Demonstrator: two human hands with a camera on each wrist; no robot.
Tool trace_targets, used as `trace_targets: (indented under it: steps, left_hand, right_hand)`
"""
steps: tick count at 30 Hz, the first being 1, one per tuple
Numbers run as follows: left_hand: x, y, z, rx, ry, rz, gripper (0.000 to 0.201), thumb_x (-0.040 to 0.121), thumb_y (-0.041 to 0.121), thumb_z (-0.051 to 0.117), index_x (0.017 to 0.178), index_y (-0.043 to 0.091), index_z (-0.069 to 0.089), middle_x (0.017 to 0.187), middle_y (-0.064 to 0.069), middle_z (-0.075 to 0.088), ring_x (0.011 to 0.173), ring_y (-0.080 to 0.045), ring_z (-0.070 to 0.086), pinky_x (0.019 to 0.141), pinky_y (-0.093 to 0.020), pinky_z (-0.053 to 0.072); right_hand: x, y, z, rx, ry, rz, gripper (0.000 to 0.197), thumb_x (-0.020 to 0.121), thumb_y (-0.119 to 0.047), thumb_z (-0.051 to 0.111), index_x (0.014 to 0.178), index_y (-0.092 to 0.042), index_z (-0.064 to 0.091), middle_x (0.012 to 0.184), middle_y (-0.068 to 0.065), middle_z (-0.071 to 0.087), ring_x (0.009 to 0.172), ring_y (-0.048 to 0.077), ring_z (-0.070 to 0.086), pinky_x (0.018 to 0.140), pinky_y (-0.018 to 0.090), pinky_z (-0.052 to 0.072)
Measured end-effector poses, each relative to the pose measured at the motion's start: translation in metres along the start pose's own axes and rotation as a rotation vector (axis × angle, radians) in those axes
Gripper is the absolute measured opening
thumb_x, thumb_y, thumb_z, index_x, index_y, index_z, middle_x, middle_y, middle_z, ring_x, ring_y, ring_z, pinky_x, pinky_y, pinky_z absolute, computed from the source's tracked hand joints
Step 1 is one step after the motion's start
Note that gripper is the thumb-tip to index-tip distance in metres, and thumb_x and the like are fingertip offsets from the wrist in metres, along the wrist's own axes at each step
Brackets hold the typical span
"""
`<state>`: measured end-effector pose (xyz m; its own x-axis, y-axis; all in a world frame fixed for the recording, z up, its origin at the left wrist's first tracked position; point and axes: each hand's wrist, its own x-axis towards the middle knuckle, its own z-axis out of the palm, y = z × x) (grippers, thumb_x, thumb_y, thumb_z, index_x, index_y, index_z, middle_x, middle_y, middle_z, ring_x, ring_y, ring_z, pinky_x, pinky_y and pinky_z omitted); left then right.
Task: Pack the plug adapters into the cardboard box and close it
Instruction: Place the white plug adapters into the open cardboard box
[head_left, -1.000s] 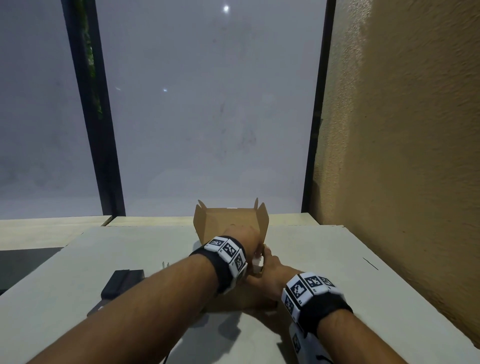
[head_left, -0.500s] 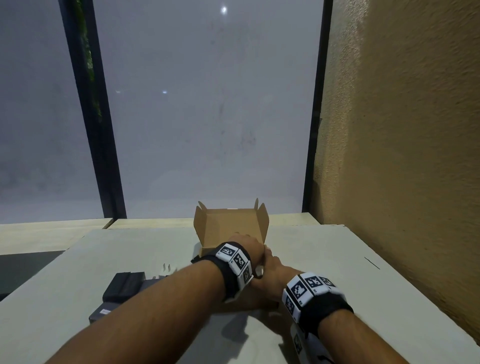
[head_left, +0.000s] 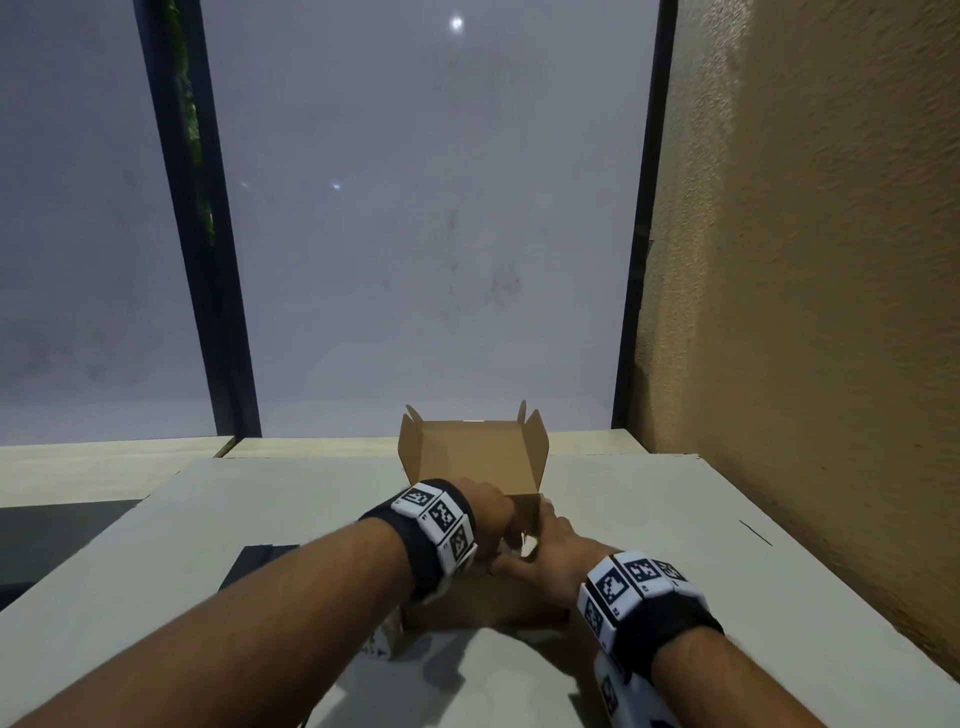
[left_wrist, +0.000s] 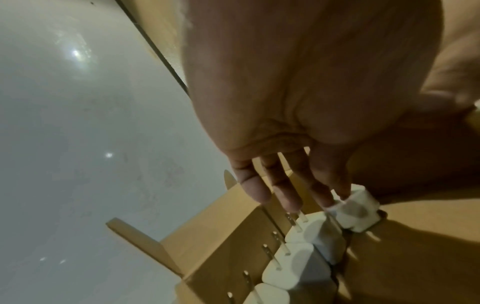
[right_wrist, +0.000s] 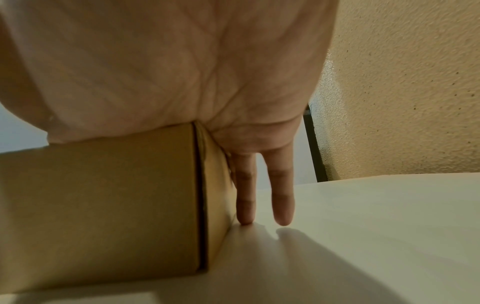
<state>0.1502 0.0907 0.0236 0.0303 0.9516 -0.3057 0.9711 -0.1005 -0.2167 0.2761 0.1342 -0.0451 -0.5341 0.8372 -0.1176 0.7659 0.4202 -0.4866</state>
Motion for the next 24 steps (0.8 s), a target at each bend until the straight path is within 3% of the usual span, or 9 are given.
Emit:
trace_targets:
  steps: [5, 8, 12, 19, 24]
  left_hand:
    - [0.004, -0.002, 0.003, 0.108, -0.049, -0.009, 0.055, 0.088, 0.032, 0.066, 0.139, 0.041, 0.047, 0.141, -0.002, 0.05, 0.12, -0.03, 0.05, 0.097, -0.044, 0.046]
    - [0.006, -0.002, 0.005, 0.156, -0.052, 0.009, 0.058, 0.089, 0.032, 0.066, 0.142, 0.038, 0.043, 0.145, 0.0, 0.045, 0.125, -0.027, 0.041, 0.101, -0.043, 0.041]
    - [0.009, -0.002, 0.008, 0.155, 0.047, 0.032, 0.054, 0.089, 0.034, 0.066, 0.139, 0.038, 0.048, 0.143, 0.002, 0.044, 0.123, -0.025, 0.038, 0.098, -0.039, 0.037]
    - [0.014, -0.007, 0.013, 0.138, -0.063, -0.041, 0.061, 0.083, 0.038, 0.069, 0.138, 0.044, 0.044, 0.144, 0.003, 0.046, 0.125, -0.03, 0.04, 0.1, -0.052, 0.037]
    - [0.014, -0.013, 0.021, 0.137, 0.029, 0.057, 0.053, 0.09, 0.036, 0.064, 0.139, 0.043, 0.046, 0.144, 0.003, 0.042, 0.123, -0.027, 0.036, 0.1, -0.045, 0.035]
  right_hand:
    - [0.002, 0.0, 0.001, 0.003, 0.001, 0.01, 0.113, 0.081, -0.074, 0.063, 0.162, -0.023, 0.004, 0.159, 0.007, 0.038, 0.136, 0.029, 0.051, 0.112, 0.043, 0.043]
    - [0.003, 0.001, 0.001, -0.007, -0.011, 0.011, 0.113, 0.079, -0.077, 0.061, 0.162, -0.024, 0.005, 0.157, 0.007, 0.04, 0.135, 0.03, 0.052, 0.112, 0.043, 0.044]
    - [0.002, 0.0, 0.0, -0.007, -0.014, 0.014, 0.111, 0.081, -0.074, 0.062, 0.161, -0.024, 0.005, 0.158, 0.007, 0.039, 0.136, 0.03, 0.052, 0.112, 0.045, 0.044]
    - [0.004, 0.003, 0.002, 0.003, -0.008, 0.007, 0.114, 0.08, -0.075, 0.062, 0.162, -0.023, 0.003, 0.162, 0.007, 0.033, 0.14, 0.029, 0.047, 0.115, 0.045, 0.041]
    - [0.007, 0.005, 0.005, 0.002, -0.018, 0.001, 0.118, 0.077, -0.08, 0.061, 0.162, -0.025, 0.001, 0.163, 0.006, 0.032, 0.14, 0.029, 0.048, 0.114, 0.045, 0.043]
